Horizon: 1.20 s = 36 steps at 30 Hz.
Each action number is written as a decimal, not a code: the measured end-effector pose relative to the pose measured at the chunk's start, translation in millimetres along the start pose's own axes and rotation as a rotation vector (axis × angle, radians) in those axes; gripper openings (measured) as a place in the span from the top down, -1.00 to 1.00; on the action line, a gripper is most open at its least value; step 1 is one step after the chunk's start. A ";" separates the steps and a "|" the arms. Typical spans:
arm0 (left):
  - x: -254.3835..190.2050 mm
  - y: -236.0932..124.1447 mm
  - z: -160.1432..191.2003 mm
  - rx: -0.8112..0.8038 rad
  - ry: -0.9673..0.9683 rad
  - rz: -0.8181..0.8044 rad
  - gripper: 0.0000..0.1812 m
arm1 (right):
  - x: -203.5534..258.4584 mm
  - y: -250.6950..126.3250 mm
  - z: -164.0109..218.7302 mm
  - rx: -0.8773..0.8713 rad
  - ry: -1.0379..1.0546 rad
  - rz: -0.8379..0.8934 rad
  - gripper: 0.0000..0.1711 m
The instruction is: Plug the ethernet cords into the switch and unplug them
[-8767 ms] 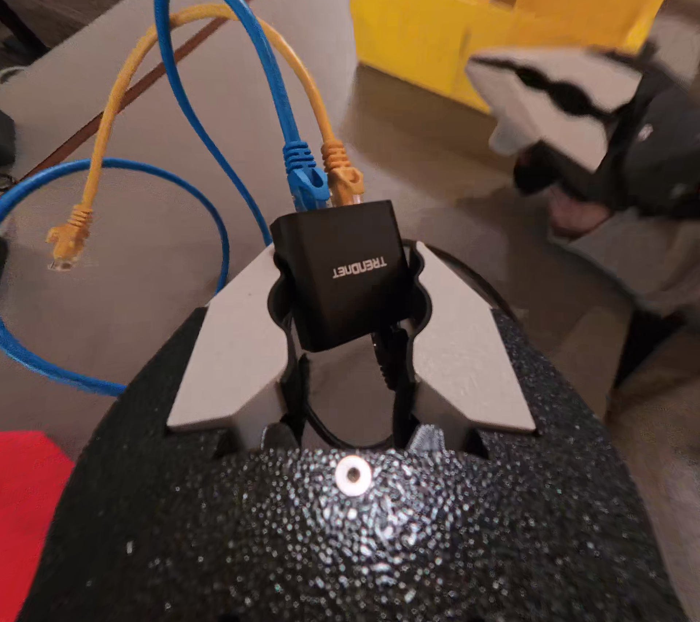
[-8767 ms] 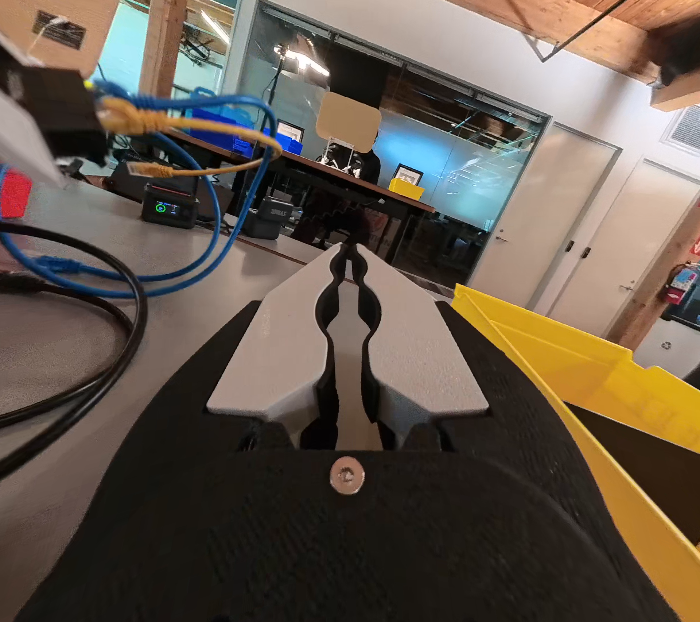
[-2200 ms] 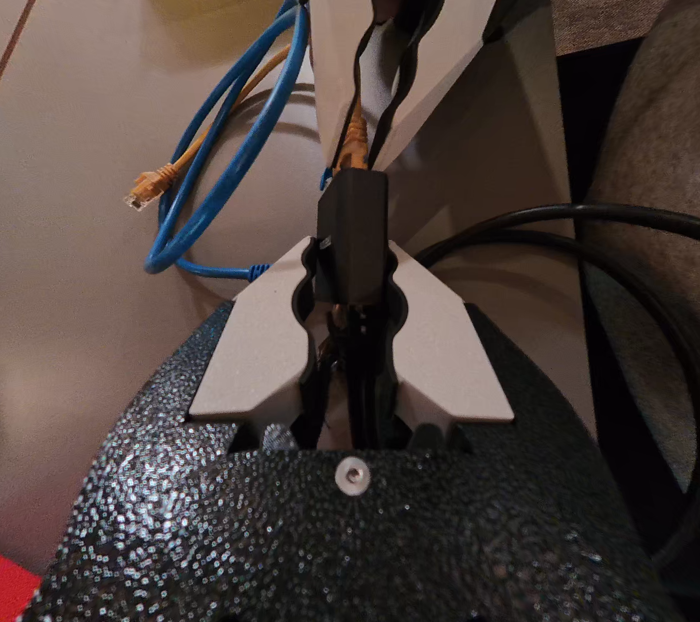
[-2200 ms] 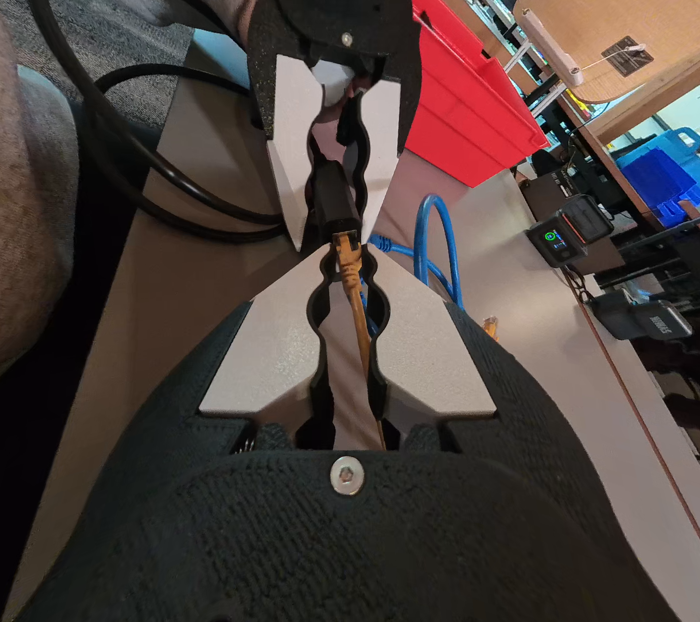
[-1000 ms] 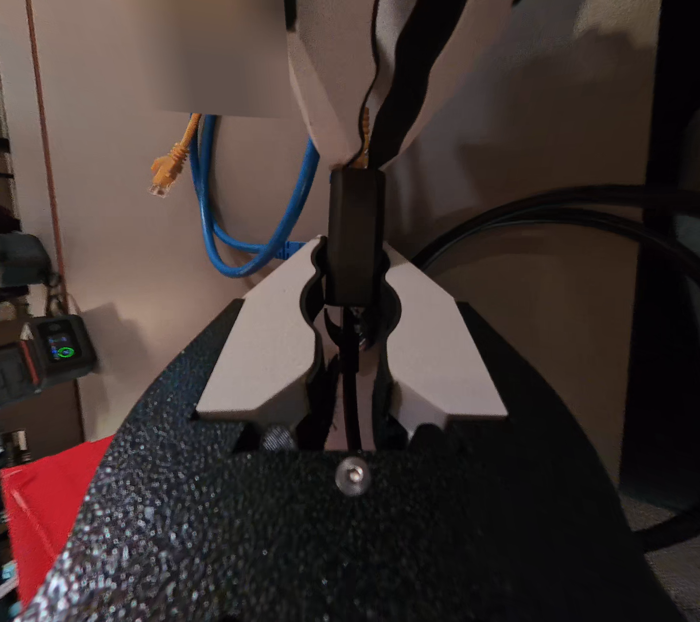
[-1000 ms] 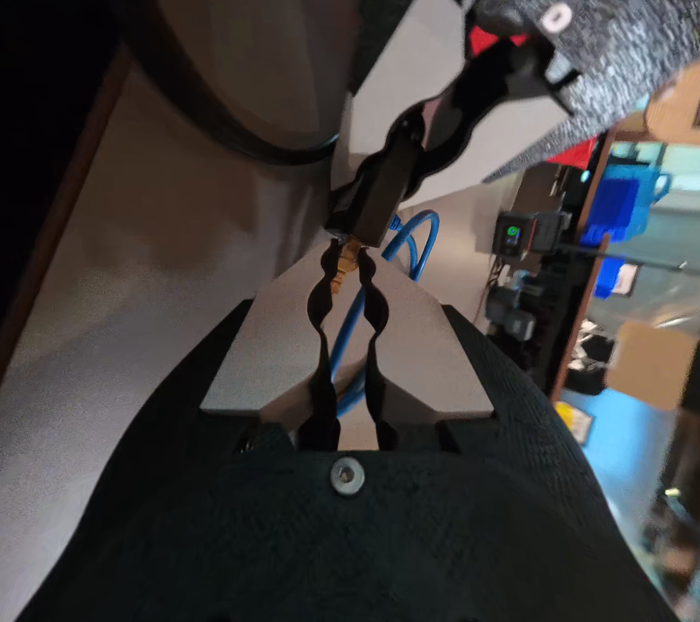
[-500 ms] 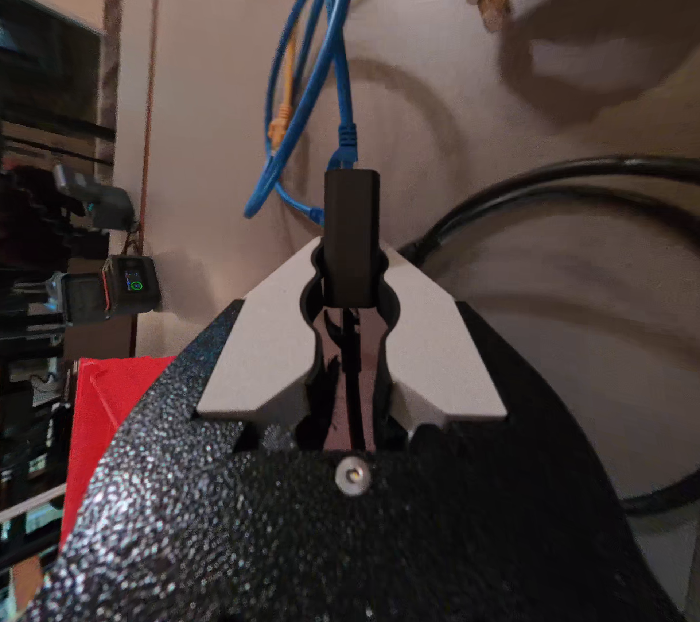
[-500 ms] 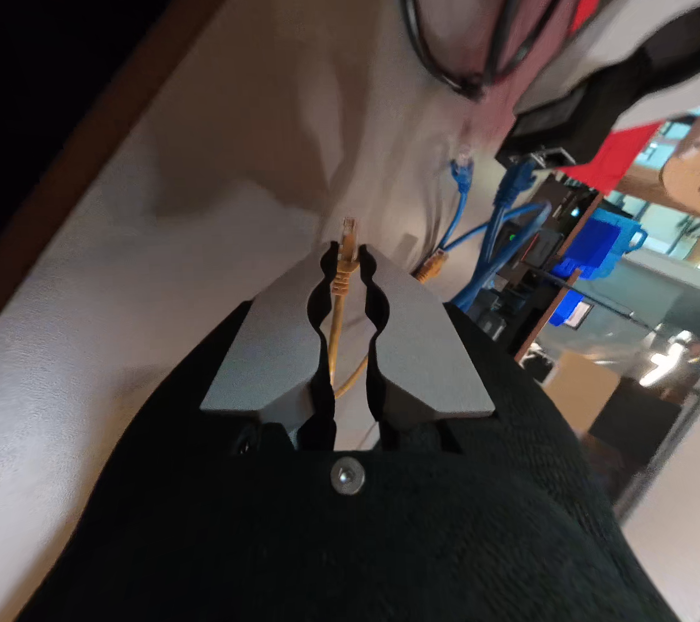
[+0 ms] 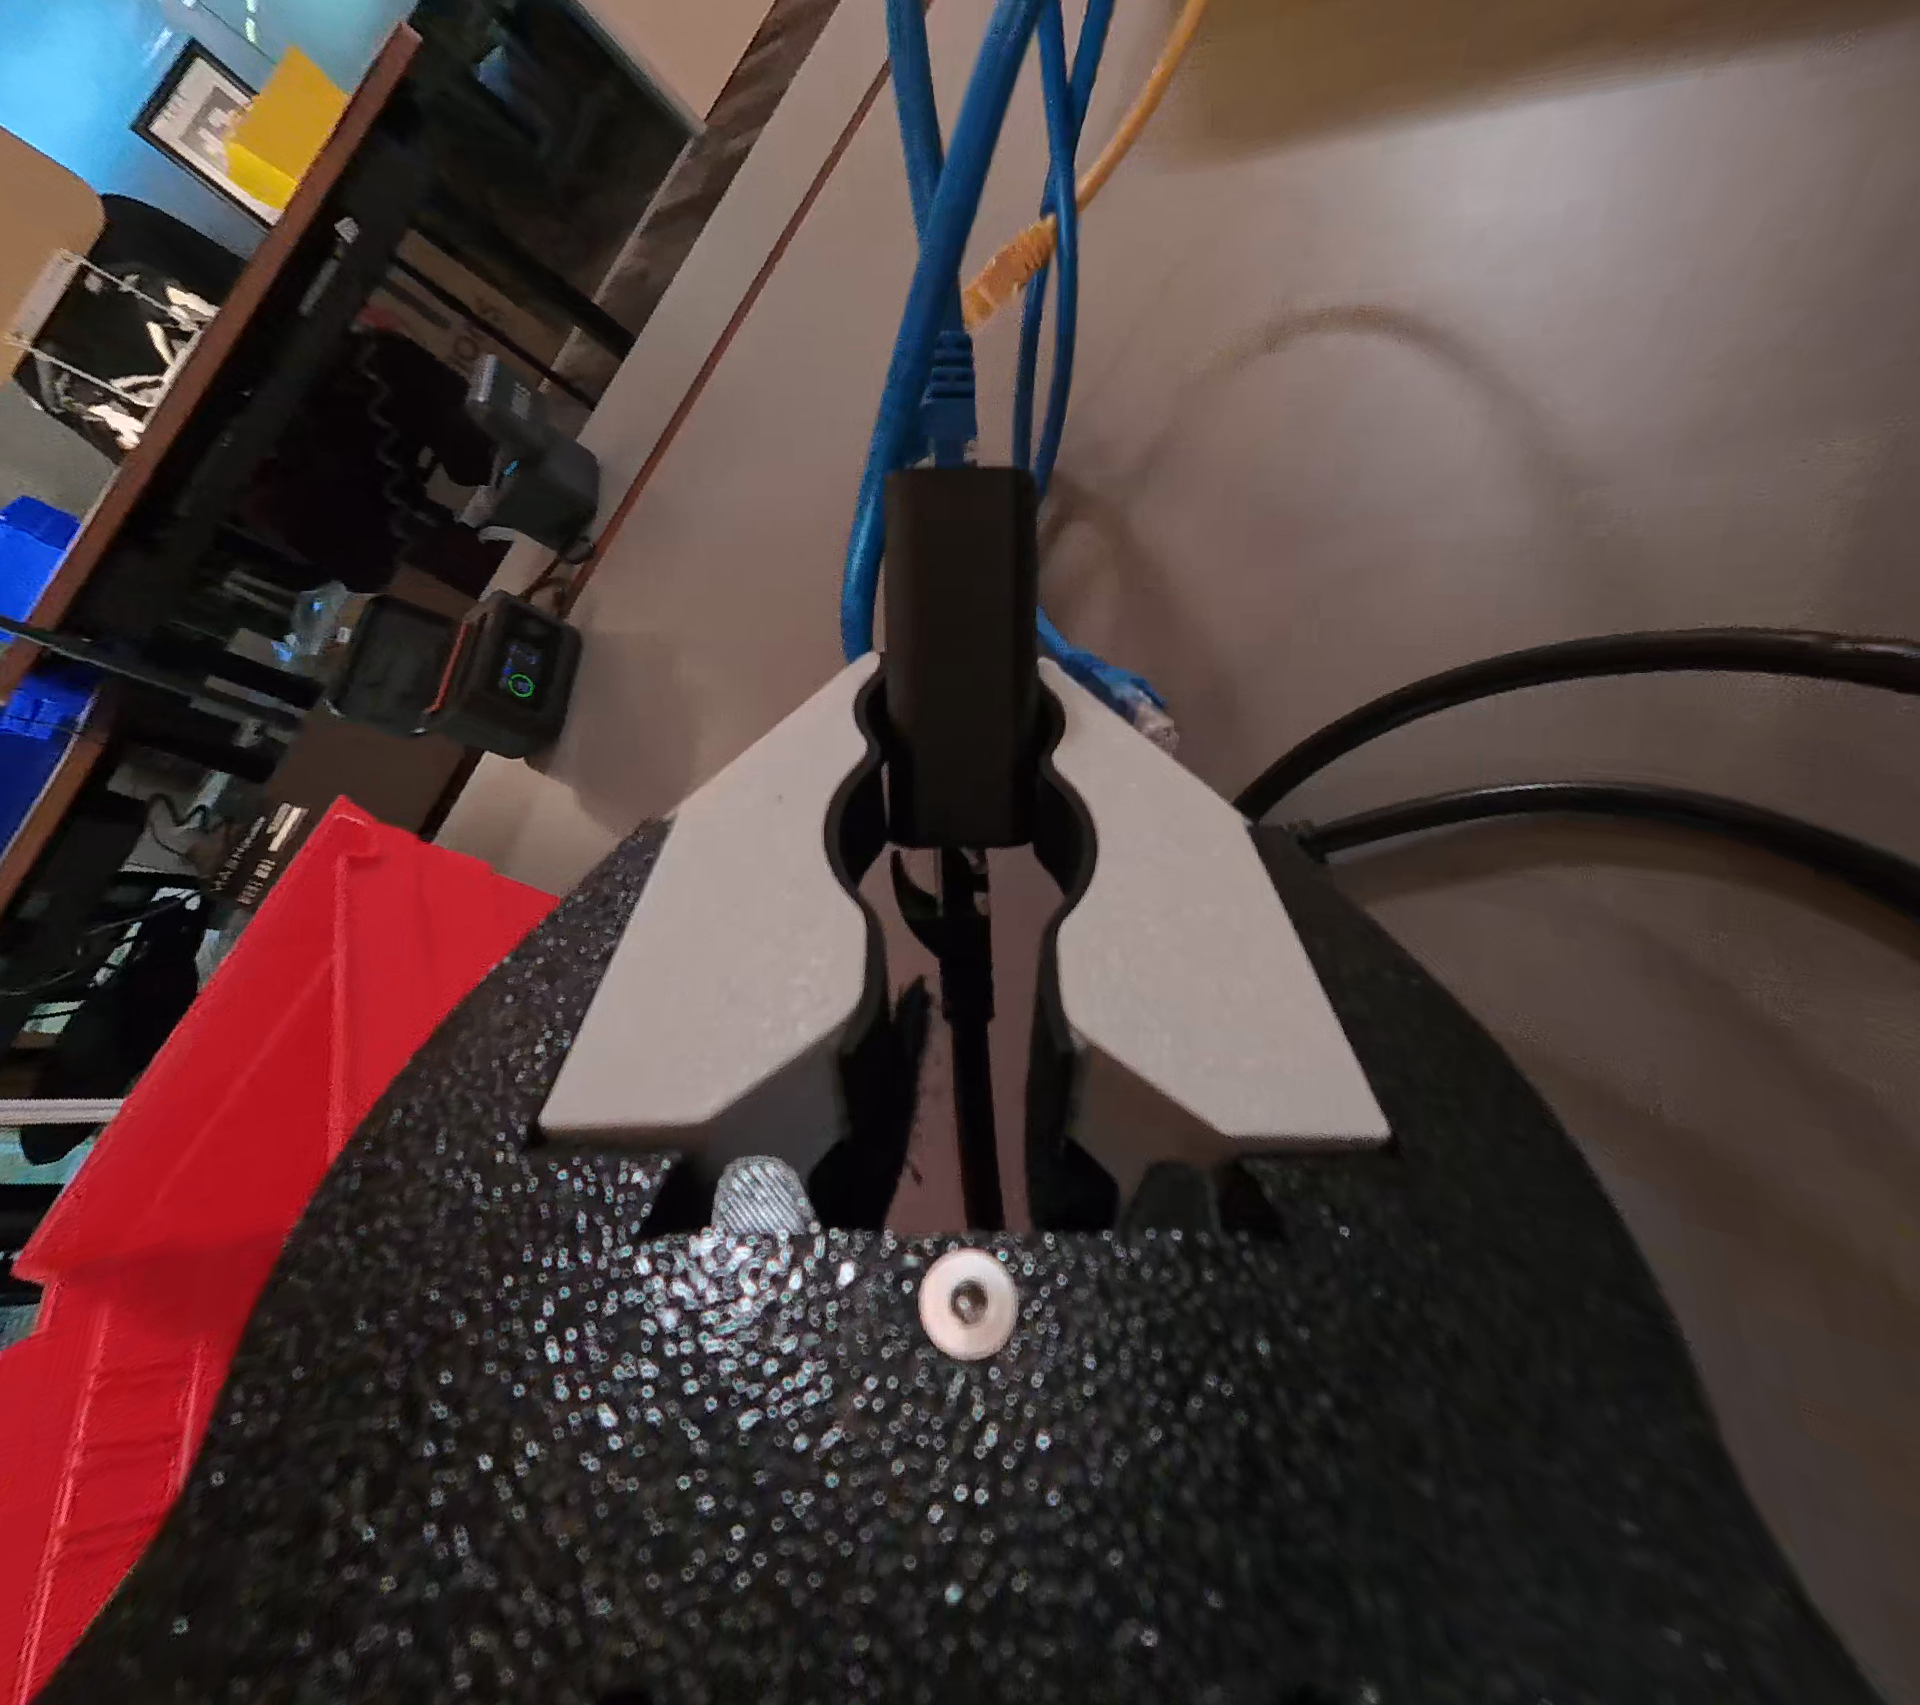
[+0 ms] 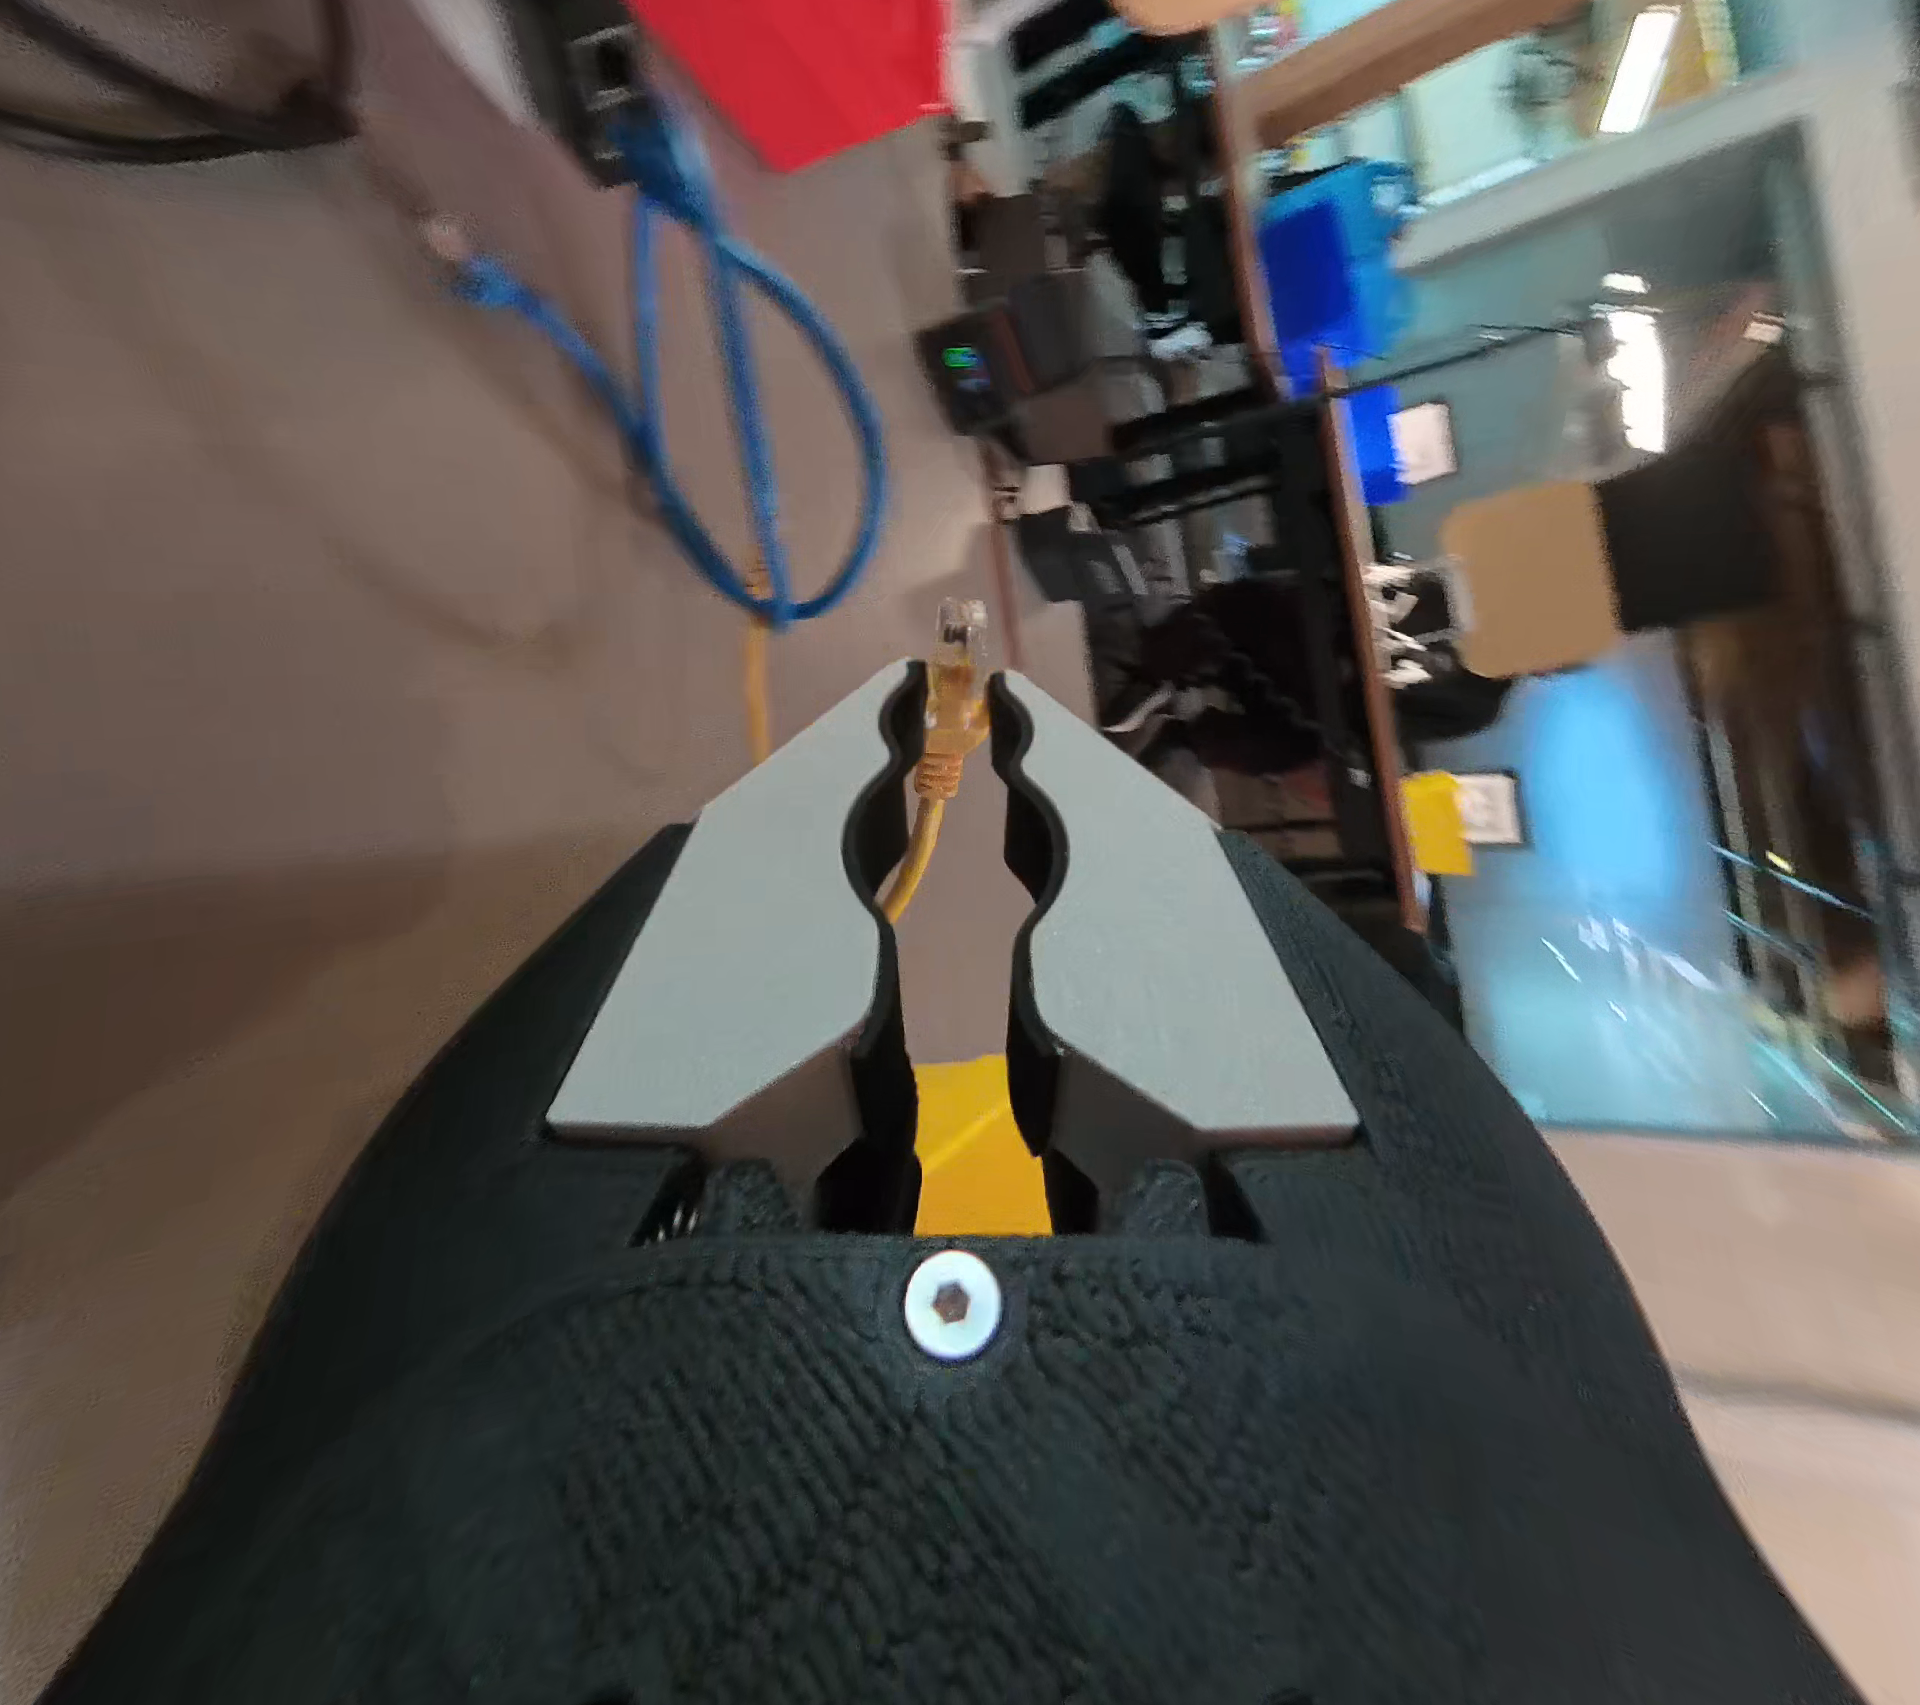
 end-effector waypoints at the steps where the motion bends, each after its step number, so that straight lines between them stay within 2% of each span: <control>1: -2.5 0.9 2.0 0.008 0.008 0.010 0.76 | -10.6 -10.3 0.7 -0.009 0.015 0.058 0.89; 4: -1.3 2.8 -1.8 -0.013 -0.016 -0.024 0.77 | -28.1 -35.9 3.3 -0.013 0.024 0.147 0.89; 9: 22.8 -13.5 -39.1 -0.216 -0.211 -0.083 0.77 | -39.1 -59.3 22.8 0.069 0.017 0.211 0.89; 13: 42.7 -30.4 -54.7 -0.329 -0.315 -0.138 0.77 | -48.5 -70.7 30.9 0.055 0.050 0.267 0.89; 17: 59.2 -35.3 -51.3 -0.352 -0.377 -0.214 0.77 | -65.2 -86.5 39.0 0.071 0.070 0.390 0.89; 21: 74.4 -32.3 -38.8 -0.317 -0.511 -0.223 0.78 | -77.9 -113.0 51.4 0.111 0.075 0.509 0.89; 25: 83.0 -29.4 -26.3 -0.278 -0.528 -0.252 0.77 | -89.5 -150.5 47.9 0.056 0.095 0.640 0.89; 28: 87.4 -27.7 -20.2 -0.254 -0.554 -0.270 0.77 | -98.3 -188.6 54.3 0.120 0.083 0.802 0.89; 32: 84.0 -24.7 -17.0 -0.245 -0.553 -0.245 0.77 | -94.5 -215.7 45.7 -0.017 0.131 0.805 0.90; 36: 70.8 -20.2 -19.6 -0.243 -0.526 -0.184 0.77 | -87.6 -224.3 56.6 0.009 0.180 0.744 0.89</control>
Point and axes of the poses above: each gripper's, where its closed fingertips meet, y out along the fingers, z out of its underside, x = y × z across the jaws, the point moved 1 cm from there along -y, back along the fingers, and after that the axes turned 15 degrees about -z, right-handed, at the moved point
